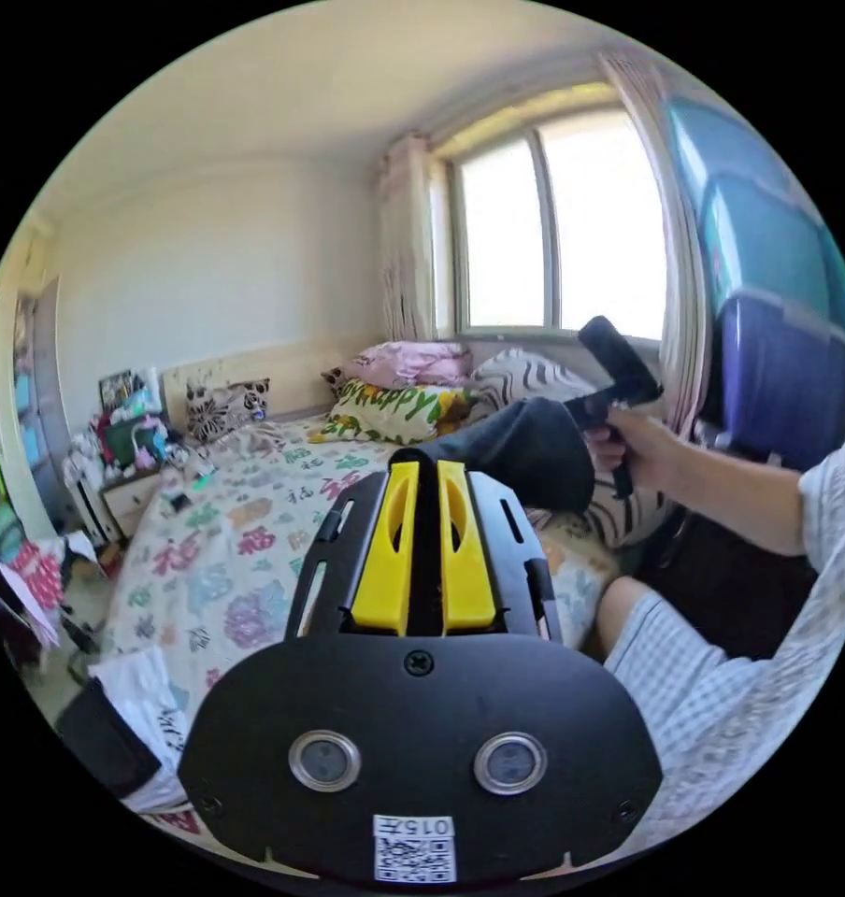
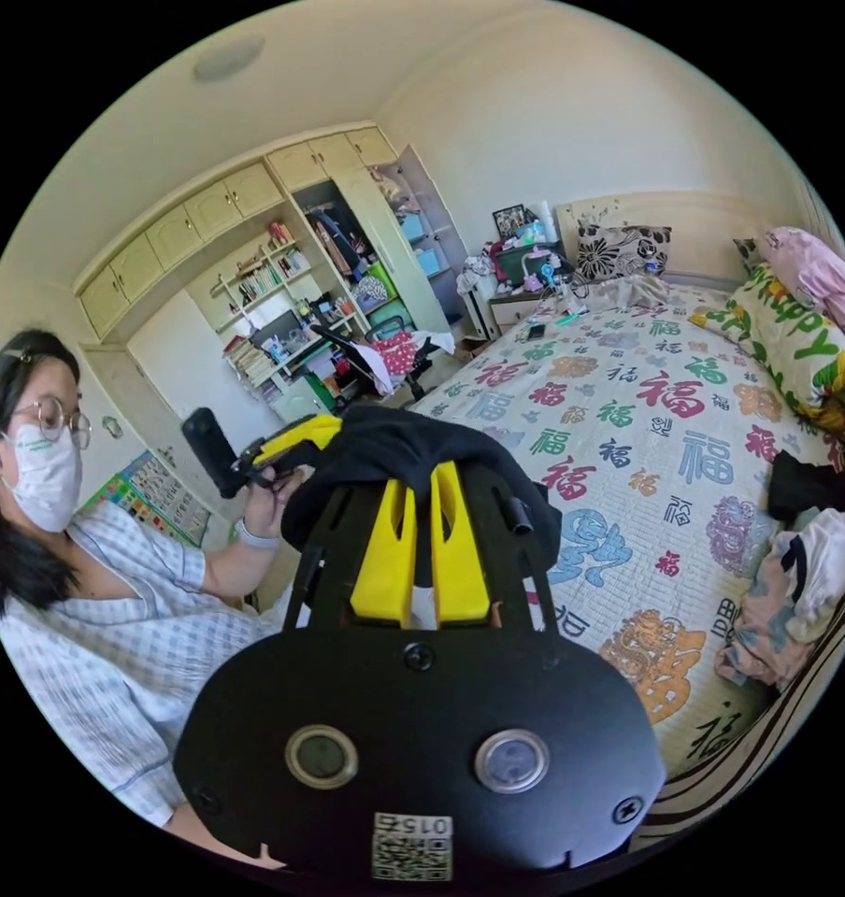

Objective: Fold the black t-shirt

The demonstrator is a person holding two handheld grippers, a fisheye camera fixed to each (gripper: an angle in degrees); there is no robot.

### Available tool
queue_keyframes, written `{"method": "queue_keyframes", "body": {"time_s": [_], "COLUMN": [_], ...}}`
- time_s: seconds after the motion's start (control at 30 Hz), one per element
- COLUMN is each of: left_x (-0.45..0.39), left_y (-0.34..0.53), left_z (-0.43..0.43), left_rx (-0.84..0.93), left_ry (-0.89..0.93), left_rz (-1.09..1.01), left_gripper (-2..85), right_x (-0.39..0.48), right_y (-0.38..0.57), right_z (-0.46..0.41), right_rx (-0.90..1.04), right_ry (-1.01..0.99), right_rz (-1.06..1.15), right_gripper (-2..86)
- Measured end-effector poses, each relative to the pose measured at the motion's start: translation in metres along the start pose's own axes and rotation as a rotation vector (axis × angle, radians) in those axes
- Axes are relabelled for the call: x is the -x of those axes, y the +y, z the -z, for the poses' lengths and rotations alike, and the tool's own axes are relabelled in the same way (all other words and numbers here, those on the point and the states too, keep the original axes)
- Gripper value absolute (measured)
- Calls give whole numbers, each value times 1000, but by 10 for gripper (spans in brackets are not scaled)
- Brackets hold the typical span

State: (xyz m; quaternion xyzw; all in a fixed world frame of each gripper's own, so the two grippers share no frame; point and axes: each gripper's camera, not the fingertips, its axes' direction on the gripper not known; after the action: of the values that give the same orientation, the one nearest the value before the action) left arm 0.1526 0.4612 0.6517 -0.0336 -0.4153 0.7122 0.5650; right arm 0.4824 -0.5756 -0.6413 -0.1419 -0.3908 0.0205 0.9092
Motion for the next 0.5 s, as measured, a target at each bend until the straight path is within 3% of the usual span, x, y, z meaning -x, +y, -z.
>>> {"method": "queue_keyframes", "body": {"time_s": [0.1, 0.17, 0.3, 0.37, 0.43, 0.5], "left_x": [33, 44, 23, 6, 4, 5], "left_y": [37, 76, 119, 131, 132, 127], "left_z": [13, 6, -12, -28, -36, -35], "left_rx": [2, 76, 122, 105, 95, 85], "left_ry": [-5, -31, 27, -72, -104, -88], "left_rz": [93, 162, 172, 134, 126, 87], "left_gripper": [79, 158, 183, 167, 42, 24], "right_x": [4, 12, 37, 49, 67, 76], "right_y": [0, -4, -20, -29, -41, -47], "right_z": [26, 40, 63, 72, 84, 97], "right_rx": [-47, -48, -48, -30, 19, 45], "right_ry": [-35, -41, -91, -104, -64, -13], "right_rz": [-22, -2, 45, 73, 122, 136], "right_gripper": [4, 4, 3, 3, 3, 3]}}
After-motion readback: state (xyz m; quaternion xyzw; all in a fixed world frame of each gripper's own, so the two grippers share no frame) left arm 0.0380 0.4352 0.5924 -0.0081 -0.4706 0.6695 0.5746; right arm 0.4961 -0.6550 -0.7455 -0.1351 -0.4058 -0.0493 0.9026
